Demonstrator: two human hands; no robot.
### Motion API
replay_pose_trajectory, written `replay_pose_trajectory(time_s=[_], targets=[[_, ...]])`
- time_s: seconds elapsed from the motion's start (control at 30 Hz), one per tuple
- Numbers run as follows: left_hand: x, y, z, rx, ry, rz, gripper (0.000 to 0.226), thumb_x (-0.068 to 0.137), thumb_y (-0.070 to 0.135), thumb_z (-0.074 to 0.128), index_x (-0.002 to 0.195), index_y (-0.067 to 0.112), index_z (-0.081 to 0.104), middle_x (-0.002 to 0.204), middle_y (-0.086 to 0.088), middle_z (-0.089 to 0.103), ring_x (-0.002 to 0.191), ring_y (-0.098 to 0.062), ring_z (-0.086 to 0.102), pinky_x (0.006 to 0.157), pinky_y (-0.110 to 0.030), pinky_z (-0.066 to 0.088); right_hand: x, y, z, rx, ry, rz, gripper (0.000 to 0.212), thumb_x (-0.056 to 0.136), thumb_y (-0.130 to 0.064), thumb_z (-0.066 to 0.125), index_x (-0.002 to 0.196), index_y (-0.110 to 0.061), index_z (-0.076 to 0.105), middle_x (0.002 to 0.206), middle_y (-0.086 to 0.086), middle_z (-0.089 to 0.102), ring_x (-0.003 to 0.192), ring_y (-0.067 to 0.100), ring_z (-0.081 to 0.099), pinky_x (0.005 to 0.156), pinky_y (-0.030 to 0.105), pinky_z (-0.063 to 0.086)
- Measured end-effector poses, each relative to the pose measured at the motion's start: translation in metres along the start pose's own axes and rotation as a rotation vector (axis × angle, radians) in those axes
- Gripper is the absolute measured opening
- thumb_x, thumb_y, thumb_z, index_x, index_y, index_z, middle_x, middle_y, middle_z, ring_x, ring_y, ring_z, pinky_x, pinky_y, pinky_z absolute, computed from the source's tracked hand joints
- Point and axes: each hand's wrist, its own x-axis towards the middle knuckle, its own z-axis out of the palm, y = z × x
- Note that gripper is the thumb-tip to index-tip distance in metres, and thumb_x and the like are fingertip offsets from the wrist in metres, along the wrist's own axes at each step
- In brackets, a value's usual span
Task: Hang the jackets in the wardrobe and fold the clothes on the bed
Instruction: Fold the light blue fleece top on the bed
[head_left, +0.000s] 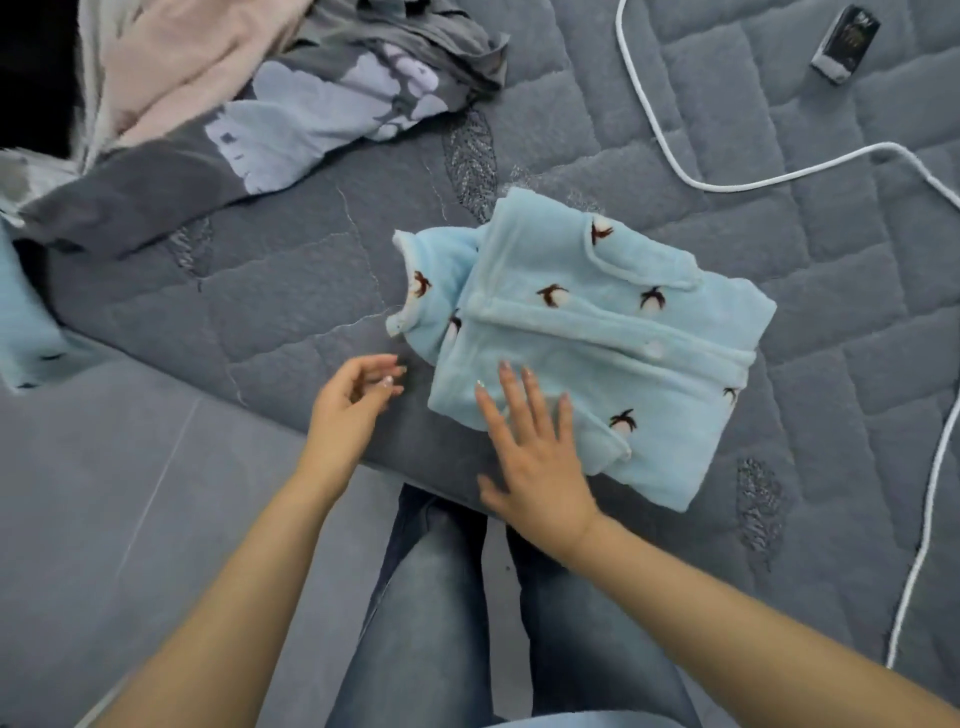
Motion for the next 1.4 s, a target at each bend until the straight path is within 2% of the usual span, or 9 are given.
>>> replay_pose_trajectory(time_s=[0.2, 0.43, 0.6, 0.8, 0.93, 1.13, 1.2, 1.3, 1.4], targets=[[0.000, -0.027, -0.021, -0.036, -0.019, -0.099, 0.025, 0.098, 0.000, 0.048, 0.115, 0.014, 0.060, 0.110, -0.004, 0.068, 0.089, -0.007, 0.063, 0.074, -0.010, 0.050, 0.075, 0.002, 0.054, -0.236, -0.066, 0.354, 0.115, 0.082, -0.046, 0.068, 0.149, -0.016, -0.020, 0.159, 0.006, -0.020, 0.148, 0.037, -0.010, 0.103, 0.068, -0.022], [-0.004, -0.028, -0.015, -0.048, -0.083, -0.126, 0.024, 0.101, 0.007, 0.045, 0.119, 0.018, 0.059, 0.110, 0.006, 0.068, 0.093, -0.005, 0.063, 0.077, -0.015, 0.049, 0.088, 0.016, 0.022, -0.114, 0.314, 0.288, 0.048, 0.082, -0.016, 0.063, 0.130, -0.010, 0.060, 0.128, 0.008, 0.064, 0.112, 0.029, 0.063, 0.089, 0.046, 0.047], [-0.015, -0.002, -0.015, -0.055, -0.185, -0.155, 0.024, 0.102, 0.011, 0.046, 0.122, 0.021, 0.055, 0.122, 0.003, 0.064, 0.102, -0.009, 0.062, 0.086, -0.022, 0.048, 0.055, 0.039, -0.056, 0.589, 0.183, 0.518, 0.007, 0.091, -0.020, 0.060, 0.092, -0.014, 0.064, 0.078, -0.005, 0.065, 0.083, 0.027, 0.062, 0.064, 0.033, 0.042], [-0.030, 0.062, -0.027, -0.044, -0.365, -0.055, 0.043, 0.089, 0.013, 0.069, 0.128, 0.022, 0.053, 0.124, 0.006, 0.062, 0.117, -0.008, 0.059, 0.080, -0.011, 0.050, 0.026, 0.058, -0.178, 1.208, 0.173, 0.465, 0.022, 0.090, -0.013, 0.066, 0.106, -0.027, 0.070, 0.106, -0.007, 0.074, 0.103, 0.009, 0.067, 0.093, 0.036, 0.054], [-0.038, 0.103, -0.027, -0.028, -0.428, 0.080, 0.048, 0.077, 0.017, 0.081, 0.118, 0.021, 0.058, 0.117, 0.006, 0.066, 0.113, -0.010, 0.061, 0.093, -0.025, 0.051, 0.009, 0.088, -0.197, 1.573, -0.098, 0.652, 0.044, 0.079, -0.022, 0.068, 0.123, -0.015, 0.065, 0.117, 0.015, 0.069, 0.109, 0.035, 0.065, 0.092, 0.051, 0.052], [-0.023, 0.116, -0.006, -0.043, -0.280, 0.268, 0.057, 0.069, 0.047, 0.082, 0.118, 0.040, 0.052, 0.130, 0.027, 0.054, 0.123, 0.009, 0.048, 0.093, -0.012, 0.041, 0.023, 0.139, -0.151, 1.899, -0.154, 0.793, 0.040, 0.060, -0.028, 0.081, 0.097, -0.015, 0.078, 0.099, 0.006, 0.075, 0.089, 0.023, 0.071, 0.076, 0.035, 0.058], [-0.009, 0.092, 0.015, 0.103, -0.337, 0.115, 0.076, 0.070, 0.053, 0.081, 0.132, 0.047, 0.037, 0.134, 0.038, 0.040, 0.121, 0.022, 0.038, 0.095, -0.011, 0.037, 0.034, 0.159, -0.124, 1.869, -0.084, 0.854, 0.032, 0.081, -0.029, 0.069, 0.110, -0.016, 0.071, 0.099, 0.003, 0.074, 0.091, 0.020, 0.070, 0.077, 0.035, 0.057], [-0.002, 0.034, 0.050, 0.254, -0.370, -0.152, 0.089, 0.083, 0.040, 0.074, 0.151, 0.027, 0.018, 0.150, 0.013, 0.028, 0.136, -0.003, 0.035, 0.111, -0.031, 0.036, 0.031, 0.181, -0.076, 1.558, 0.029, 1.010, 0.028, 0.094, -0.037, 0.056, 0.115, -0.019, 0.064, 0.095, -0.001, 0.071, 0.081, 0.015, 0.067, 0.071, 0.031, 0.054], [-0.008, -0.005, 0.071, 0.321, -0.192, -0.171, 0.063, 0.089, 0.035, 0.069, 0.142, 0.014, 0.042, 0.143, -0.008, 0.039, 0.132, -0.022, 0.042, 0.112, -0.044, 0.037, 0.008, 0.174, -0.038, 1.491, 0.138, 1.097, 0.028, 0.093, -0.050, 0.053, 0.099, -0.027, 0.068, 0.085, -0.008, 0.072, 0.067, 0.009, 0.066, 0.063, 0.028, 0.053]])
